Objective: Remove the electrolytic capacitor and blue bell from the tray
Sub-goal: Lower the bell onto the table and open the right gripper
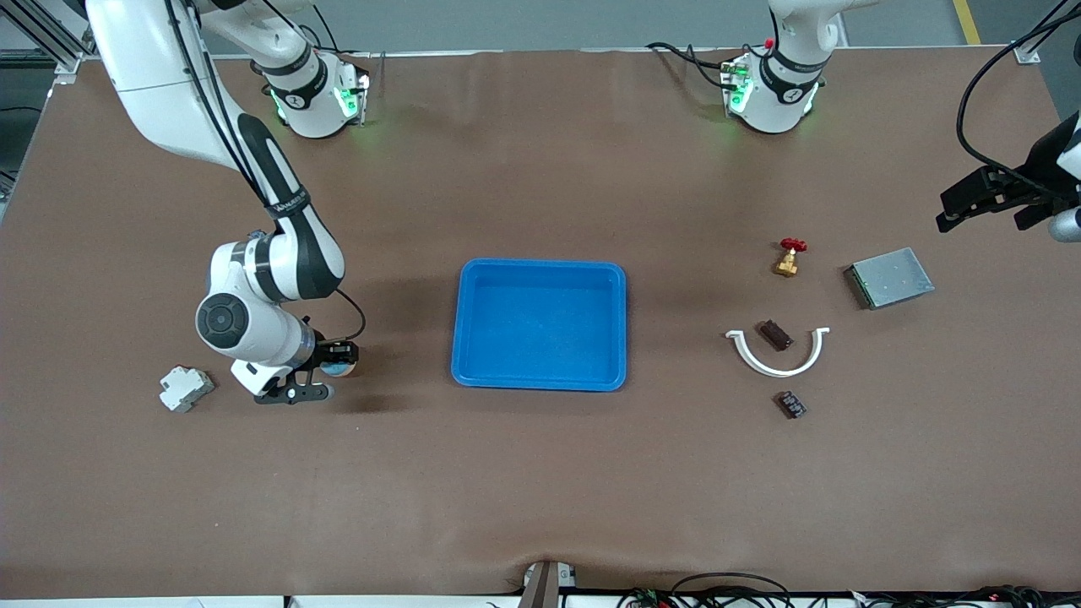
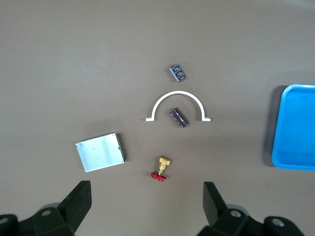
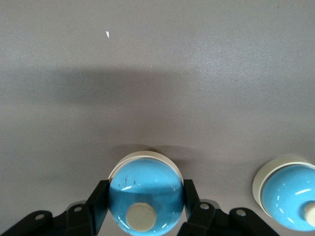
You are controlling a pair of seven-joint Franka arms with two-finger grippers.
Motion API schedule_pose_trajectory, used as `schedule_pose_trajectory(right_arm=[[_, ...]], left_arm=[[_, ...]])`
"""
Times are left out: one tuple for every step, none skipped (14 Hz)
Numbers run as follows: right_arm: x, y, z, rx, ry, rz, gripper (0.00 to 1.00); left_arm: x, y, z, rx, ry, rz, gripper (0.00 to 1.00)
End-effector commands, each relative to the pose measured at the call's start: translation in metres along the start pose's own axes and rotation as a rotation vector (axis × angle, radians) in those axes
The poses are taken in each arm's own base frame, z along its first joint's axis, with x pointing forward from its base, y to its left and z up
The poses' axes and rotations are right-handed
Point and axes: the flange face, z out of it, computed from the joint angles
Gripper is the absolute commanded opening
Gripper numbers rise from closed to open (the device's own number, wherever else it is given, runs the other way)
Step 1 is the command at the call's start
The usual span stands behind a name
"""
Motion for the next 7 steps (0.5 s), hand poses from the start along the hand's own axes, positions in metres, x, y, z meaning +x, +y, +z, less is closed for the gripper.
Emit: schedule_pose_trajectory(right_arm=[[0.0078, 0.0006, 0.0063, 0.021, 0.000, 0.001, 0.00], [0.0097, 0.0015, 0.0082, 0.021, 0.003, 0.003, 0.00], [0.0099, 0.0015, 0.0106, 0.021, 0.000, -0.006, 0.00], [0.0100, 0.0026, 0.0115, 0.021, 0.001, -0.011, 0.00], [0.0104, 0.0015, 0.0109, 0.021, 0.002, -0.013, 0.01], [0.0104, 0.0015, 0.0108, 0.021, 0.002, -0.013, 0.09], [0.0104, 0.0015, 0.0108, 0.021, 0.002, -0.013, 0.17]], left_arm=[[-0.0071, 0.0005, -0.0036, -0.007, 0.008, 0.002, 1.00], [-0.0070, -0.0004, -0.0036, -0.007, 0.008, 0.001, 1.00], [-0.0070, -0.0004, -0.0036, -0.007, 0.008, 0.001, 1.00], [-0.0071, 0.0005, -0.0036, -0.007, 0.008, 0.002, 1.00], [-0.0070, -0.0004, -0.0036, -0.007, 0.008, 0.002, 1.00], [-0.0071, 0.0005, -0.0036, -0.007, 0.008, 0.004, 1.00], [-0.0070, -0.0004, -0.0036, -0.007, 0.008, 0.002, 1.00]])
